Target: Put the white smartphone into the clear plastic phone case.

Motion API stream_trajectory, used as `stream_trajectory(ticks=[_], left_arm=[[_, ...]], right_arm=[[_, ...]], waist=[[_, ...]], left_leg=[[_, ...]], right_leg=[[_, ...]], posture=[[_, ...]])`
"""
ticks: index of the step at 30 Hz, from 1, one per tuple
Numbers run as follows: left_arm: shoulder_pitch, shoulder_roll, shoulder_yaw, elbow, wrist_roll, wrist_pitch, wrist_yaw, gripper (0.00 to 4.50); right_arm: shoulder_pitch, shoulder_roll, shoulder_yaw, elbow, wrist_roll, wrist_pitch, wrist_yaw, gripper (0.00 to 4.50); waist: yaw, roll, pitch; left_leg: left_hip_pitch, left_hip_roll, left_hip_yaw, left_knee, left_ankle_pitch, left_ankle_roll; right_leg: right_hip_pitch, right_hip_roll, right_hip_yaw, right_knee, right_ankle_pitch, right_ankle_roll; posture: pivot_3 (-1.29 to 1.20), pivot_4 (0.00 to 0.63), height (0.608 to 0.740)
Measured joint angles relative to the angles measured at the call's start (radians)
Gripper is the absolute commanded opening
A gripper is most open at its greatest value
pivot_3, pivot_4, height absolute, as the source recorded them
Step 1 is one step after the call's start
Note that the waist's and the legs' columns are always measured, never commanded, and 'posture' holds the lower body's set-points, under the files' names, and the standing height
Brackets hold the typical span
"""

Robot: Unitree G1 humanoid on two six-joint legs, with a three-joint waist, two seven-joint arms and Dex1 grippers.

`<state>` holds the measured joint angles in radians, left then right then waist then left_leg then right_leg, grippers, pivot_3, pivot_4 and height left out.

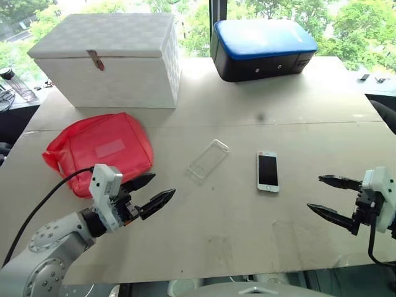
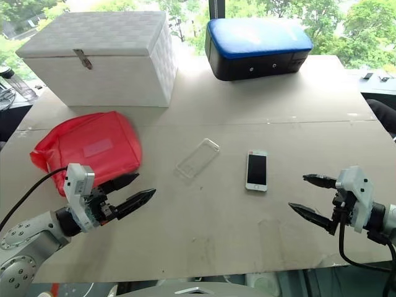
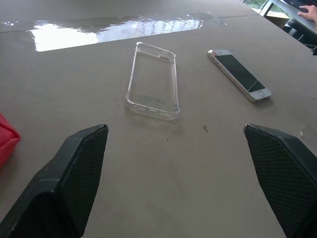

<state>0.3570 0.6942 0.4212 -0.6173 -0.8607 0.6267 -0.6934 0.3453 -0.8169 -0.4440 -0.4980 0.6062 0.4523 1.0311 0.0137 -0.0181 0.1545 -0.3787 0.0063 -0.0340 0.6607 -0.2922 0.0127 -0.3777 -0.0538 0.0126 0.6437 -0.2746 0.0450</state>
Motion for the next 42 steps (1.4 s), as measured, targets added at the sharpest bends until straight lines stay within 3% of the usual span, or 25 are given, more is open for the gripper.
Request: stream_trajectory(ticks=[2, 6, 11, 19, 21, 23, 25, 29, 31, 36, 37, 39, 42], left_arm=[[-0.003, 0.001, -0.003, 0.001, 0.009, -0.003, -0.003, 4.46], [-0.234, 0.118, -0.187, 0.098, 0.179, -0.088, -0.126, 4.46], [-0.459, 0.175, -0.381, 0.299, 0.345, -0.206, -0.31, 4.46], [-0.872, 0.098, -0.673, 0.748, 0.611, -0.489, -0.594, 4.46], [-0.968, 0.047, -0.731, 0.904, 0.682, -0.585, -0.652, 3.94], [-1.027, 0.012, -0.769, 1.013, 0.728, -0.657, -0.698, 3.02], [-1.053, -0.011, -0.788, 1.072, 0.751, -0.699, -0.732, 2.55], [-1.097, -0.034, -0.805, 1.138, 0.768, -0.732, -0.814, 0.9], [-1.074, -0.032, -0.795, 1.099, 0.738, -0.629, -0.843, 0.06], [-0.957, 0.004, -0.762, 0.89, 0.635, -0.275, -0.844, 0.06], [-0.897, 0.007, -0.708, 0.749, 0.589, -0.072, -0.742, 0.06], [-0.881, -0.008, -0.667, 0.667, 0.552, 0.073, -0.658, 0.06], [-0.888, -0.135, -0.526, 0.483, 0.479, 0.467, -0.416, 0.06]], right_arm=[[0.004, 0.002, 0.0, 0.001, -0.008, -0.016, 0.001, 4.5], [-0.014, 0.046, -0.003, -0.04, 0.005, -0.071, -0.001, 4.5], [0.002, 0.045, -0.001, -0.108, 0.044, -0.07, 0.008, 4.5], [0.072, 0.07, 0.006, -0.223, 0.05, -0.068, -0.038, 4.5], [0.111, 0.082, 0.0, -0.242, 0.05, -0.067, -0.052, 4.5], [0.143, 0.095, -0.005, -0.26, 0.05, -0.068, -0.065, 4.5], [0.162, 0.101, -0.008, -0.274, 0.05, -0.068, -0.077, 4.5], [0.221, 0.133, -0.016, -0.32, 0.046, -0.074, -0.108, 4.5], [0.242, 0.144, -0.016, -0.335, 0.039, -0.082, -0.123, 4.5], [0.26, 0.157, -0.014, -0.35, 0.029, -0.088, -0.146, 4.5], [0.259, 0.158, -0.012, -0.351, 0.027, -0.09, -0.149, 4.5], [0.256, 0.158, -0.005, -0.349, 0.023, -0.09, -0.15, 4.5], [0.241, 0.157, 0.003, -0.347, 0.02, -0.09, -0.155, 4.5]], waist=[[0.001, 0.0, 0.0], [0.013, 0.001, 0.0], [-0.001, 0.001, 0.0], [0.0, 0.0, 0.001], [0.002, 0.0, 0.0], [0.0, -0.001, 0.0], [-0.008, -0.001, 0.0], [-0.011, -0.001, 0.0], [-0.013, -0.001, 0.0], [-0.024, -0.002, 0.0], [-0.025, -0.002, 0.0], [-0.021, -0.002, 0.0], [-0.009, -0.003, 0.0]], left_leg=[[0.0, 0.0, 0.0, 0.0, 0.0, 0.0], [0.0, -0.001, -0.001, 0.003, 0.0, 0.0], [0.0, -0.001, 0.0, 0.005, 0.0, 0.0], [-0.003, -0.004, 0.0, 0.007, 0.0, 0.0], [-0.003, -0.004, -0.001, 0.008, 0.0, 0.0], [-0.003, -0.004, -0.001, 0.009, 0.0, 0.001], [-0.003, -0.004, 0.0, 0.009, -0.001, 0.001], [-0.002, -0.004, -0.001, 0.009, -0.001, 0.001], [-0.001, -0.002, -0.001, 0.009, -0.001, 0.001], [-0.001, -0.001, -0.001, 0.011, -0.001, 0.001], [0.0, 0.0, -0.001, 0.011, -0.001, 0.001], [-0.001, 0.0, -0.002, 0.011, -0.001, 0.001], [-0.001, -0.001, -0.003, 0.014, -0.001, 0.001]], right_leg=[[0.0, 0.0, 0.0, 0.0, 0.0, 0.0], [0.001, 0.004, -0.004, 0.002, 0.0, 0.0], [0.0, 0.004, -0.002, 0.003, 0.0, 0.0], [-0.001, 0.005, -0.003, 0.004, 0.001, 0.001], [0.0, 0.005, -0.004, 0.004, 0.001, 0.002], [0.0, 0.005, -0.003, 0.004, 0.001, 0.002], [-0.001, 0.005, -0.002, 0.004, 0.001, 0.002], [-0.001, 0.005, -0.001, 0.007, 0.001, 0.003], [-0.001, 0.005, -0.001, 0.009, 0.001, 0.003], [-0.001, 0.004, 0.0, 0.012, 0.001, 0.003], [-0.001, 0.004, 0.0, 0.013, 0.001, 0.003], [-0.001, 0.004, -0.001, 0.013, 0.001, 0.003], [0.0, 0.003, -0.003, 0.014, 0.001, 0.003]], posture=[[0.0, 0.15, 0.74], [0.0, 0.15, 0.74], [0.0, 0.15, 0.74], [0.0, 0.15, 0.74], [0.0, 0.15, 0.74], [0.0, 0.15, 0.74], [0.0, 0.15, 0.74], [0.0, 0.15, 0.74], [0.0, 0.15, 0.74], [0.0, 0.15, 0.74], [0.0, 0.15, 0.74], [0.0, 0.15, 0.74], [0.0, 0.15, 0.74]])
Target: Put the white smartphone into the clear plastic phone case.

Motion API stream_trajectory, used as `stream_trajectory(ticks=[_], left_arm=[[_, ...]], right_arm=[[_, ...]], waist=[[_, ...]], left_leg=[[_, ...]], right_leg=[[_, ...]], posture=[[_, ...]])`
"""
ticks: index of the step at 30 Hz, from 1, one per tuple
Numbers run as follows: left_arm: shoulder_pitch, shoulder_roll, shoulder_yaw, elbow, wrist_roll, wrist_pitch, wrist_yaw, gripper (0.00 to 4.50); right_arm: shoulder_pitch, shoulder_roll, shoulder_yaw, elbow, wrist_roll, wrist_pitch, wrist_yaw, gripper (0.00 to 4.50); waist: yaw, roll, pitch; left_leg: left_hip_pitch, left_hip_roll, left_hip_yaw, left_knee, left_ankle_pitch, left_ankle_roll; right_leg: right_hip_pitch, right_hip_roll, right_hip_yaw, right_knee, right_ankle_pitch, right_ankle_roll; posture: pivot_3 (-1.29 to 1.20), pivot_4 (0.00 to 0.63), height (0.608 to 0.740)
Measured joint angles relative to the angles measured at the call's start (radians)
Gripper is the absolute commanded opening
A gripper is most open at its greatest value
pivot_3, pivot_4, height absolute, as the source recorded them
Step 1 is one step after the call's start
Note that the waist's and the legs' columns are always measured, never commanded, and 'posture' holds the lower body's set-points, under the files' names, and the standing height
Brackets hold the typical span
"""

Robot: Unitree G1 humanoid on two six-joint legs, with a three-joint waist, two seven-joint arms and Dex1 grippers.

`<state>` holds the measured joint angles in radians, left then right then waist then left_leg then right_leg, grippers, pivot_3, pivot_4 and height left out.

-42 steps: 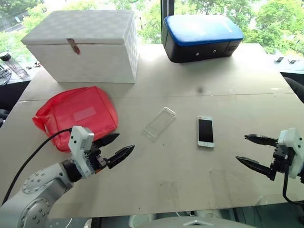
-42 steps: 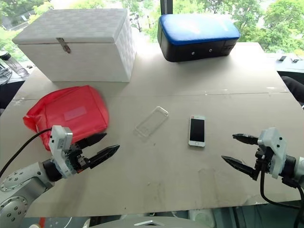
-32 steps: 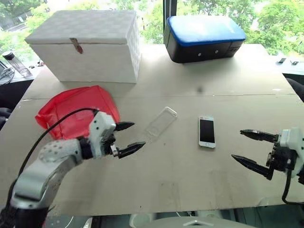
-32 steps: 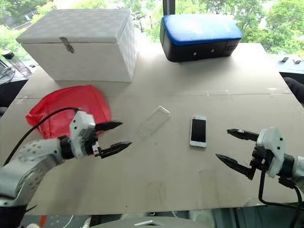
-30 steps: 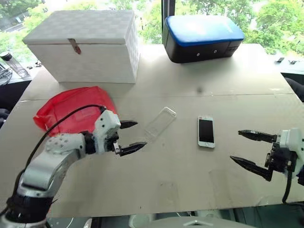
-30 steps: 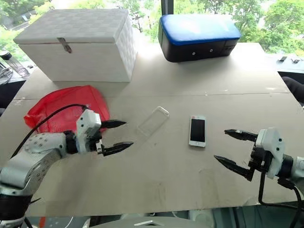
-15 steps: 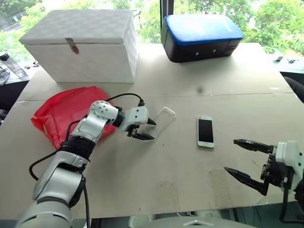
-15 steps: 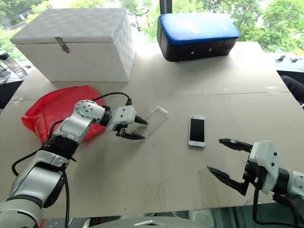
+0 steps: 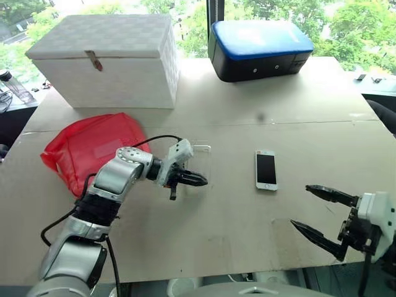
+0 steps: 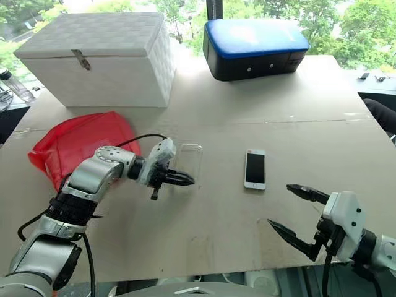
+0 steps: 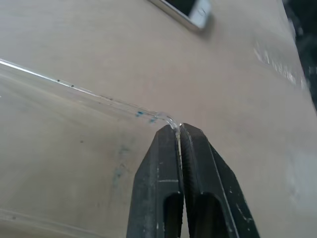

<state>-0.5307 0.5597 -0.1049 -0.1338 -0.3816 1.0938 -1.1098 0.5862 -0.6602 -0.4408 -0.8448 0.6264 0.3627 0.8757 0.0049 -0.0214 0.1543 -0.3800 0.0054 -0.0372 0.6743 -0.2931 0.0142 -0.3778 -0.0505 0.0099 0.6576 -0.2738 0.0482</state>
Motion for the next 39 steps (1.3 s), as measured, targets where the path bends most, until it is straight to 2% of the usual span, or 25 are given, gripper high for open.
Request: stream_trajectory(ticks=[2, 5, 6, 7, 9, 10, 12, 13, 16, 19, 21, 23, 27, 30, 35, 36, 39], left_arm=[[-0.017, -0.11, 0.081, -0.081, -0.009, 0.199, 0.158, 0.06], [-0.019, -0.188, 0.093, -0.163, -0.006, 0.296, 0.29, 0.06], [-0.011, -0.19, 0.084, -0.18, -0.014, 0.299, 0.308, 0.61], [-0.005, -0.191, 0.078, -0.189, -0.016, 0.299, 0.316, 0.8], [0.007, -0.16, 0.053, -0.187, -0.037, 0.26, 0.296, 1.67], [0.008, -0.113, 0.033, -0.176, -0.048, 0.201, 0.25, 2.19], [0.003, -0.009, 0.007, -0.135, -0.044, 0.053, 0.147, 2.95], [-0.012, 0.069, -0.026, -0.083, -0.022, -0.094, 0.046, 3.45], [-0.095, 0.181, -0.075, 0.092, 0.035, -0.381, -0.173, 3.45], [-0.209, 0.2, -0.161, 0.365, 0.134, -0.693, -0.356, 3.45], [-0.258, 0.176, -0.204, 0.509, 0.186, -0.841, -0.422, 3.45], [-0.36, 0.093, -0.277, 0.768, 0.274, -1.092, -0.48, 3.45], [-0.464, 0.009, -0.353, 1.034, 0.352, -1.328, -0.495, 3.45], [-0.52, -0.016, -0.378, 1.157, 0.39, -1.466, -0.498, 2.56], [-0.518, -0.007, -0.387, 1.197, 0.36, -1.509, -0.5, 0.34], [-0.505, -0.003, -0.385, 1.19, 0.343, -1.5, -0.501, 0.04], [-0.438, 0.013, -0.335, 1.123, 0.314, -1.444, -0.495, 0.04]], right_arm=[[-0.004, 0.0, 0.002, 0.0, 0.001, 0.002, -0.004, 4.5], [-0.007, -0.001, 0.008, 0.002, 0.001, 0.002, -0.005, 4.5], [-0.008, -0.001, 0.015, 0.004, 0.0, 0.002, -0.005, 4.5], [-0.01, -0.001, 0.021, 0.008, 0.0, 0.002, -0.005, 4.5], [-0.015, -0.001, 0.036, 0.02, -0.002, 0.002, -0.005, 4.5], [-0.016, -0.001, 0.037, 0.023, -0.002, 0.002, -0.005, 4.5], [-0.013, -0.001, 0.037, 0.026, -0.001, 0.002, -0.007, 4.5], [-0.009, 0.0, 0.037, 0.027, -0.001, 0.002, -0.009, 4.5], [0.013, 0.008, 0.036, 0.026, -0.002, 0.0, -0.012, 4.5], [0.04, 0.036, 0.041, 0.014, -0.014, -0.016, -0.028, 4.5], [0.063, 0.048, 0.042, 0.0, -0.022, -0.019, -0.037, 4.5], [0.098, 0.07, 0.046, -0.035, -0.032, -0.021, -0.06, 4.5], [0.143, 0.087, 0.041, -0.089, -0.035, -0.021, -0.092, 4.5], [0.156, 0.09, 0.04, -0.109, -0.036, -0.019, -0.116, 4.5], [0.165, 0.094, 0.041, -0.139, -0.039, -0.016, -0.154, 4.5], [0.165, 0.094, 0.042, -0.139, -0.04, -0.016, -0.161, 4.5], [0.15, 0.089, 0.056, -0.139, -0.043, -0.011, -0.172, 4.5]], waist=[[0.003, -0.001, 0.0], [0.006, -0.001, -0.001], [0.004, -0.001, -0.001], [0.003, -0.001, -0.001], [0.001, -0.001, -0.001], [0.002, -0.001, 0.0], [0.002, -0.001, -0.001], [0.004, -0.001, -0.001], [0.014, 0.0, -0.001], [0.02, -0.001, -0.001], [0.018, -0.001, -0.001], [0.016, -0.002, 0.0], [0.005, -0.003, 0.0], [-0.007, -0.005, 0.001], [-0.017, -0.005, 0.0], [-0.017, -0.005, 0.0], [-0.017, -0.006, -0.001]], left_leg=[[0.0, 0.0, 0.0, 0.0, 0.0, 0.0], [0.0, -0.001, 0.001, 0.0, 0.0, 0.0], [0.001, 0.0, 0.001, -0.001, 0.0, -0.001], [0.001, 0.0, 0.001, -0.001, 0.0, -0.001], [0.002, 0.0, 0.001, -0.001, 0.001, -0.001], [0.002, 0.0, 0.001, -0.002, 0.001, -0.002], [0.003, 0.0, 0.001, -0.002, 0.001, -0.002], [0.003, 0.0, 0.002, -0.002, 0.001, -0.003], [0.002, -0.002, 0.002, -0.002, 0.002, -0.004], [0.001, -0.006, 0.002, -0.002, 0.001, -0.001], [0.0, -0.006, 0.003, -0.002, 0.0, -0.001], [-0.002, -0.007, 0.002, -0.001, 0.0, 0.0], [-0.001, -0.006, 0.001, -0.001, -0.001, 0.001], [0.0, -0.005, 0.002, 0.0, -0.001, 0.001], [0.001, -0.003, 0.002, 0.0, -0.001, 0.002], [0.001, -0.003, 0.002, 0.0, -0.001, 0.002], [0.002, -0.002, 0.002, 0.0, -0.001, 0.002]], right_leg=[[0.0, 0.0, 0.001, 0.0, 0.0, 0.0], [0.0, 0.001, 0.002, 0.0, 0.0, 0.0], [-0.001, 0.001, 0.003, 0.0, 0.0, 0.0], [-0.001, 0.001, 0.004, 0.0, 0.0, 0.0], [-0.001, 0.001, 0.004, 0.001, 0.0, 0.0], [-0.001, 0.001, 0.004, 0.001, 0.0, -0.001], [-0.001, 0.001, 0.004, 0.001, 0.0, -0.001], [-0.001, 0.001, 0.004, 0.001, 0.0, -0.001], [-0.001, 0.001, 0.003, -0.001, 0.0, -0.001], [-0.001, 0.0, 0.003, -0.002, 0.0, -0.001], [-0.001, 0.0, 0.003, -0.002, 0.0, -0.001], [-0.001, 0.001, 0.002, -0.003, 0.0, -0.001], [-0.002, 0.001, 0.003, -0.002, 0.0, 0.0], [-0.001, 0.001, 0.003, -0.001, 0.0, 0.0], [-0.001, 0.001, 0.003, 0.001, 0.0, 0.0], [-0.001, 0.001, 0.003, 0.001, 0.0, 0.0], [-0.001, 0.001, 0.003, 0.002, 0.0, 0.0]], posture=[[0.0, 0.15, 0.74], [0.0, 0.15, 0.74], [0.0, 0.15, 0.74], [0.0, 0.15, 0.74], [0.0, 0.15, 0.74], [0.0, 0.15, 0.74], [0.0, 0.15, 0.74], [0.0, 0.15, 0.74], [0.0, 0.15, 0.74], [0.0, 0.15, 0.74], [0.0, 0.15, 0.74], [0.0, 0.15, 0.74], [0.0, 0.15, 0.74], [0.0, 0.15, 0.74], [0.0, 0.15, 0.74], [0.0, 0.15, 0.74], [0.0, 0.15, 0.74]])
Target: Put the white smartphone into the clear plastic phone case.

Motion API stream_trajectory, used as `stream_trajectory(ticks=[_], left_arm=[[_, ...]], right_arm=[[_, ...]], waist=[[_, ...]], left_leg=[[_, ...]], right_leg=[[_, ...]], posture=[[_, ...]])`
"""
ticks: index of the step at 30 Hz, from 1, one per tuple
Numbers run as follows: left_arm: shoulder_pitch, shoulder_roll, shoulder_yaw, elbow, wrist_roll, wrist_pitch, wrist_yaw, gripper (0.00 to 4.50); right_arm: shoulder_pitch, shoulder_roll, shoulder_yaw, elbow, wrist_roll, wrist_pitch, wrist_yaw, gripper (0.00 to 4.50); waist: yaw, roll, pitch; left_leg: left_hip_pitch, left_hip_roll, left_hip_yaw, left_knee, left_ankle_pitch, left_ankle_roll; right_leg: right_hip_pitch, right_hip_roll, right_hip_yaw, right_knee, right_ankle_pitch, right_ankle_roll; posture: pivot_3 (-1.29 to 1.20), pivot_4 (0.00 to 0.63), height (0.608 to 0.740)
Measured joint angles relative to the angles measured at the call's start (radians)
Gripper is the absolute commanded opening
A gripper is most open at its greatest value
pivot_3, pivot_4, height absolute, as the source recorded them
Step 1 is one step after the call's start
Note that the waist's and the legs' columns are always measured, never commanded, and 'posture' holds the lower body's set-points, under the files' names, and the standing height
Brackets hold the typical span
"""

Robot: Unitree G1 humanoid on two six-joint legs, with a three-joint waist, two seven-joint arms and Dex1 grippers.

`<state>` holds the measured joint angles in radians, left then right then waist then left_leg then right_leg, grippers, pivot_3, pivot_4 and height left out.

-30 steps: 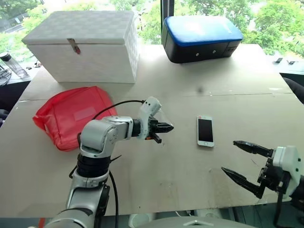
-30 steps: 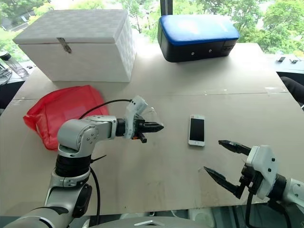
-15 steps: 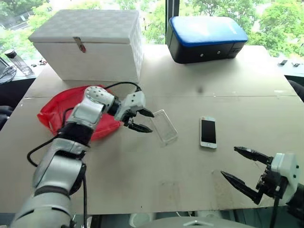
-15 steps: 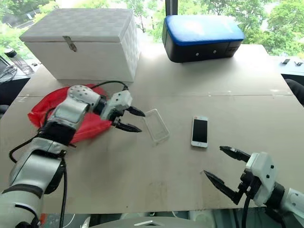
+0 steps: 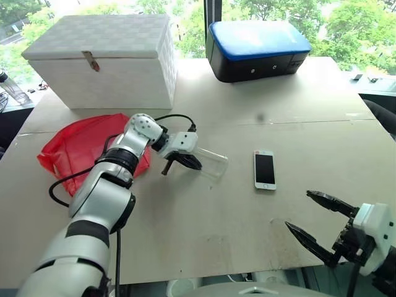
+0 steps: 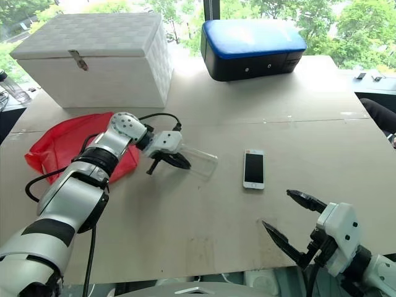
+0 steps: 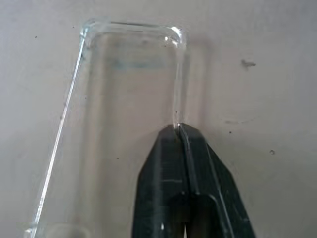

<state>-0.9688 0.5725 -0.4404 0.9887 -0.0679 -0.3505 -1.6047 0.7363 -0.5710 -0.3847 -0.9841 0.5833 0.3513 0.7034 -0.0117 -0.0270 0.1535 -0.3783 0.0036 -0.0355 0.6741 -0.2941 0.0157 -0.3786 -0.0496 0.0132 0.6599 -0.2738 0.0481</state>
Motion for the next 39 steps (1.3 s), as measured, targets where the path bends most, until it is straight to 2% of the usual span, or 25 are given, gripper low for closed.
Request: stream_trajectory(ticks=[4, 5, 9, 13, 19, 24, 26, 27, 30, 31, 32, 33, 35, 39], left_arm=[[0.201, 0.059, 0.093, -0.371, -0.067, 0.387, 0.085, 0.04], [0.286, 0.086, 0.12, -0.56, -0.102, 0.564, 0.131, 0.04], [0.432, 0.095, 0.165, -0.969, -0.209, 0.976, 0.281, 0.04], [0.488, 0.067, 0.176, -1.171, -0.241, 1.177, 0.434, 0.04], [0.494, -0.009, 0.131, -1.18, -0.219, 1.199, 0.574, 0.04], [0.488, 0.011, 0.075, -1.138, -0.167, 1.066, 0.561, 0.04], [0.489, 0.033, 0.068, -1.114, -0.152, 0.993, 0.523, 0.55], [0.489, 0.043, 0.066, -1.096, -0.148, 0.95, 0.501, 0.67], [0.488, 0.05, 0.066, -1.077, -0.132, 0.901, 0.477, 1.51], [0.488, 0.052, 0.065, -1.074, -0.13, 0.89, 0.472, 1.98], [0.494, 0.06, 0.086, -1.052, -0.136, 0.81, 0.45, 2.28], [0.517, 0.066, 0.135, -1.085, -0.191, 0.797, 0.418, 2.28], [0.566, 0.097, 0.223, -1.171, -0.282, 0.804, 0.386, 2.28], [0.685, 0.076, 0.38, -1.281, -0.376, 0.774, 0.43, 2.28]], right_arm=[[-0.053, -0.017, 0.022, 0.015, -0.004, 0.02, -0.017, 4.5], [-0.085, -0.029, 0.027, 0.03, -0.004, 0.032, -0.019, 4.5], [-0.197, -0.049, 0.056, 0.094, -0.017, 0.064, -0.05, 4.5], [-0.294, -0.059, 0.099, 0.14, -0.056, 0.106, -0.096, 4.5], [-0.382, -0.084, 0.168, 0.161, -0.074, 0.274, -0.186, 4.5], [-0.442, -0.037, 0.183, 0.191, -0.053, 0.353, -0.261, 4.5], [-0.454, -0.02, 0.199, 0.202, -0.06, 0.373, -0.284, 4.5], [-0.466, -0.008, 0.214, 0.204, -0.061, 0.39, -0.3, 4.5], [-0.479, 0.002, 0.231, 0.212, -0.063, 0.408, -0.318, 4.5], [-0.481, 0.002, 0.233, 0.212, -0.064, 0.41, -0.32, 4.5], [-0.567, 0.045, 0.306, 0.248, -0.107, 0.428, -0.37, 4.5], [-0.648, 0.081, 0.387, 0.3, -0.151, 0.441, -0.41, 4.5], [-0.719, 0.117, 0.454, 0.354, -0.192, 0.477, -0.454, 4.5], [-0.793, 0.182, 0.478, 0.42, -0.225, 0.536, -0.511, 4.5]], waist=[[-0.003, 0.001, 0.0], [-0.002, 0.001, 0.0], [0.007, 0.001, 0.0], [0.015, 0.001, 0.0], [0.02, 0.001, 0.0], [0.022, 0.001, 0.0], [0.022, 0.001, 0.0], [0.022, 0.002, 0.0], [0.023, 0.002, 0.0], [0.024, 0.002, 0.0], [0.019, 0.001, 0.0], [0.004, 0.001, 0.0], [-0.001, 0.002, 0.0], [0.0, 0.002, 0.001]], left_leg=[[-0.001, 0.001, 0.0, 0.0, 0.0, 0.0], [-0.001, 0.001, 0.0, 0.0, 0.0, 0.0], [-0.002, 0.001, -0.001, 0.001, 0.0, 0.0], [0.0, 0.001, -0.001, 0.001, 0.0, 0.0], [-0.001, 0.0, 0.0, 0.001, 0.0, 0.0], [-0.001, 0.0, 0.0, 0.001, 0.0, 0.0], [-0.001, 0.0, 0.0, 0.001, 0.0, 0.0], [-0.001, 0.0, 0.001, 0.001, 0.0, 0.0], [-0.001, 0.0, 0.001, 0.001, 0.0, 0.0], [-0.001, 0.0, 0.0, 0.001, 0.0, 0.0], [-0.001, 0.0, 0.001, 0.001, 0.0, 0.0], [-0.001, 0.001, 0.001, 0.001, 0.0, 0.0], [-0.001, 0.001, 0.0, 0.0, 0.0, 0.0], [-0.003, 0.001, 0.001, -0.002, 0.0, -0.001]], right_leg=[[0.0, 0.0, 0.001, 0.0, 0.0, 0.0], [-0.001, -0.001, 0.001, -0.001, 0.0, 0.0], [0.0, -0.003, 0.002, -0.001, 0.0, 0.0], [0.0, -0.001, 0.0, 0.001, 0.0, 0.0], [0.0, -0.001, 0.001, 0.0, 0.0, 0.0], [-0.001, -0.001, 0.001, 0.0, 0.0, 0.0], [-0.001, -0.001, 0.001, 0.0, 0.0, 0.0], [-0.001, -0.001, 0.001, 0.0, 0.0, 0.0], [-0.001, -0.001, 0.001, 0.0, 0.0, 0.0], [-0.001, -0.001, 0.001, 0.0, 0.0, 0.0], [-0.001, 0.0, 0.001, 0.0, 0.0, 0.0], [-0.001, -0.001, 0.002, 0.0, 0.0, -0.001], [-0.003, -0.001, 0.002, 0.0, 0.0, -0.001], [-0.004, -0.002, 0.002, -0.002, 0.0, -0.001]], posture=[[0.0, 0.15, 0.74], [0.0, 0.15, 0.74], [0.0, 0.15, 0.74], [0.0, 0.15, 0.74], [0.0, 0.15, 0.74], [0.0, 0.15, 0.74], [0.0, 0.15, 0.74], [0.0, 0.15, 0.74], [0.0, 0.15, 0.74], [0.0, 0.15, 0.74], [0.0, 0.15, 0.74], [0.0, 0.15, 0.74], [0.0, 0.15, 0.74], [0.0, 0.15, 0.74]])
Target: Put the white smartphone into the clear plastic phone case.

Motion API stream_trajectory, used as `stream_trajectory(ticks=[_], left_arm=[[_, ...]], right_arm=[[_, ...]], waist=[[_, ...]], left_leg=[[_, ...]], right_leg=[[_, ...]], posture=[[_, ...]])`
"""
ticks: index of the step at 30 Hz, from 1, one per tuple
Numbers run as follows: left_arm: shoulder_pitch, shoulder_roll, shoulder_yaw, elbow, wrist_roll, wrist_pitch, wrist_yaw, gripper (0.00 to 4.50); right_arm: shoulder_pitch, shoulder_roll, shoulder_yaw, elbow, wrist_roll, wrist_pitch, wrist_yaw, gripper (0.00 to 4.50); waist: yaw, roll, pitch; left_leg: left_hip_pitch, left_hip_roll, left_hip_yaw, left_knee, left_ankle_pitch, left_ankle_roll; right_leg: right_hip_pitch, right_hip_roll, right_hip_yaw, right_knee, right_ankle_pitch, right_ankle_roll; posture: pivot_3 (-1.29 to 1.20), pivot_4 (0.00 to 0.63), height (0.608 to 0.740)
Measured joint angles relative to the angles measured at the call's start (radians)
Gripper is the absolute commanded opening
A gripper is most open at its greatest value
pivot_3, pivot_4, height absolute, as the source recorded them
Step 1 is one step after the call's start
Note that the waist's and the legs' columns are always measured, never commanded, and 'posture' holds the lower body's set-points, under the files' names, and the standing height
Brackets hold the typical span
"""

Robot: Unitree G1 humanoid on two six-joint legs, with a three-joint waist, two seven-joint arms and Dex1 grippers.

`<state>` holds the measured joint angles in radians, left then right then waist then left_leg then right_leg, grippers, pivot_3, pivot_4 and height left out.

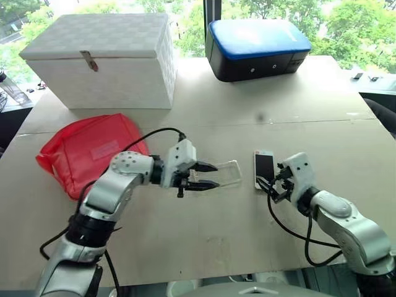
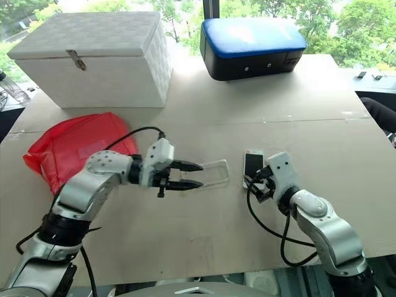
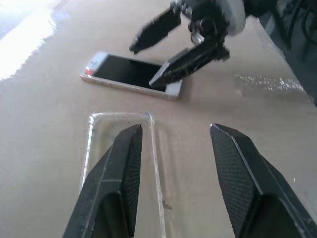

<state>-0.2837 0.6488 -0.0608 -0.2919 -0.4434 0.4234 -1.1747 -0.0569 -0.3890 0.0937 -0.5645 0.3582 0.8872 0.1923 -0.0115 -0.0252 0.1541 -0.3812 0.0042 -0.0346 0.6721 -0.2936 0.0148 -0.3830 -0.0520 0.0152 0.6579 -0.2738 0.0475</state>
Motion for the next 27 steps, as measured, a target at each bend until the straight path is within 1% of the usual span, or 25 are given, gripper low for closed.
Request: stream_trajectory(ticks=[1, 3, 7, 8, 9, 14, 17, 18, 20, 21, 24, 27], left_arm=[[0.025, -0.013, 0.026, -0.022, -0.027, -0.011, 0.009, 2.28], [0.08, 0.006, 0.075, -0.083, -0.083, 0.007, 0.015, 2.28], [0.163, 0.089, 0.187, -0.176, -0.2, 0.092, 0.022, 2.28], [0.192, 0.11, 0.222, -0.2, -0.23, 0.109, 0.025, 2.28], [0.198, 0.115, 0.232, -0.207, -0.236, 0.113, 0.027, 2.28], [0.227, 0.125, 0.249, -0.239, -0.254, 0.122, 0.077, 2.28], [0.227, 0.117, 0.246, -0.253, -0.26, 0.122, 0.112, 2.28], [0.227, 0.113, 0.246, -0.254, -0.26, 0.122, 0.122, 2.32], [0.229, 0.107, 0.245, -0.257, -0.264, 0.123, 0.139, 2.32], [0.231, 0.104, 0.245, -0.26, -0.266, 0.125, 0.153, 2.32], [0.251, 0.09, 0.246, -0.274, -0.268, 0.13, 0.189, 2.32], [0.281, 0.061, 0.247, -0.276, -0.243, 0.099, 0.226, 2.32]], right_arm=[[-0.015, 0.018, 0.002, 0.011, -0.01, 0.014, -0.019, 4.5], [-0.044, 0.037, 0.011, 0.023, -0.031, 0.052, -0.053, 4.5], [-0.064, 0.07, 0.03, 0.008, -0.053, 0.119, -0.091, 4.5], [-0.069, 0.085, 0.036, -0.009, -0.052, 0.161, -0.096, 4.5], [-0.075, 0.085, 0.038, -0.014, -0.051, 0.182, -0.098, 4.5], [-0.161, 0.096, 0.046, -0.067, -0.057, 0.429, -0.136, 4.5], [-0.174, 0.136, 0.011, -0.071, -0.059, 0.511, -0.145, 4.5], [-0.173, 0.139, 0.005, -0.073, -0.06, 0.519, -0.145, 3.99], [-0.163, 0.134, -0.006, -0.077, -0.061, 0.52, -0.142, 3.39], [-0.151, 0.13, -0.014, -0.085, -0.059, 0.52, -0.132, 2.94], [-0.125, 0.078, -0.023, -0.088, -0.046, 0.493, -0.084, 2.89], [-0.104, 0.027, -0.064, -0.042, -0.019, 0.379, 0.005, 2.89]], waist=[[0.002, 0.0, 0.0], [0.002, 0.0, 0.0], [-0.001, 0.0, 0.0], [-0.001, 0.0, 0.0], [0.0, 0.0, -0.001], [0.001, -0.001, -0.001], [0.002, -0.001, -0.002], [0.003, -0.001, -0.003], [0.005, 0.0, -0.003], [0.005, 0.0, -0.004], [0.006, -0.001, -0.007], [0.01, -0.001, -0.007]], left_leg=[[0.0, 0.0, 0.0, 0.0, 0.0, 0.0], [0.0, -0.001, 0.0, 0.0, 0.0, -0.001], [0.002, -0.001, 0.0, 0.0, 0.0, 0.0], [0.002, -0.001, 0.0, 0.0, 0.0, 0.001], [0.003, -0.001, 0.0, 0.0, 0.0, 0.001], [0.004, -0.001, -0.001, -0.001, 0.0, 0.001], [0.004, -0.001, -0.001, -0.001, 0.0, 0.0], [0.003, -0.001, -0.002, -0.001, 0.0, 0.0], [0.003, -0.002, -0.002, -0.002, 0.0, 0.0], [0.004, -0.002, -0.002, -0.002, 0.0, 0.001], [0.004, -0.002, -0.002, -0.001, 0.0, 0.001], [0.004, -0.002, -0.001, -0.001, 0.0, 0.001]], right_leg=[[0.0, 0.0, 0.0, 0.0, 0.0, 0.0], [0.0, -0.001, 0.0, 0.0, 0.0, 0.0], [0.0, 0.0, 0.0, 0.001, 0.0, 0.0], [0.0, 0.0, 0.0, 0.002, 0.0, 0.0], [0.001, 0.0, 0.0, 0.002, 0.0, 0.0], [0.002, 0.0, -0.001, 0.002, 0.0, 0.0], [0.003, 0.0, -0.001, 0.001, 0.0, 0.0], [0.003, 0.0, -0.001, 0.0, 0.0, 0.0], [0.003, 0.0, -0.002, -0.001, 0.0, 0.0], [0.003, 0.0, -0.002, -0.001, 0.0, 0.0], [0.004, -0.001, -0.002, -0.001, 0.0, 0.0], [0.004, -0.001, -0.002, -0.001, 0.0, 0.0]], posture=[[0.0, 0.15, 0.74], [0.0, 0.15, 0.74], [0.0, 0.15, 0.74], [0.0, 0.15, 0.74], [0.0, 0.15, 0.74], [0.0, 0.15, 0.74], [0.0, 0.15, 0.74], [0.0, 0.15, 0.74], [0.0, 0.15, 0.74], [0.0, 0.15, 0.74], [0.0, 0.15, 0.74], [0.0, 0.15, 0.74]])
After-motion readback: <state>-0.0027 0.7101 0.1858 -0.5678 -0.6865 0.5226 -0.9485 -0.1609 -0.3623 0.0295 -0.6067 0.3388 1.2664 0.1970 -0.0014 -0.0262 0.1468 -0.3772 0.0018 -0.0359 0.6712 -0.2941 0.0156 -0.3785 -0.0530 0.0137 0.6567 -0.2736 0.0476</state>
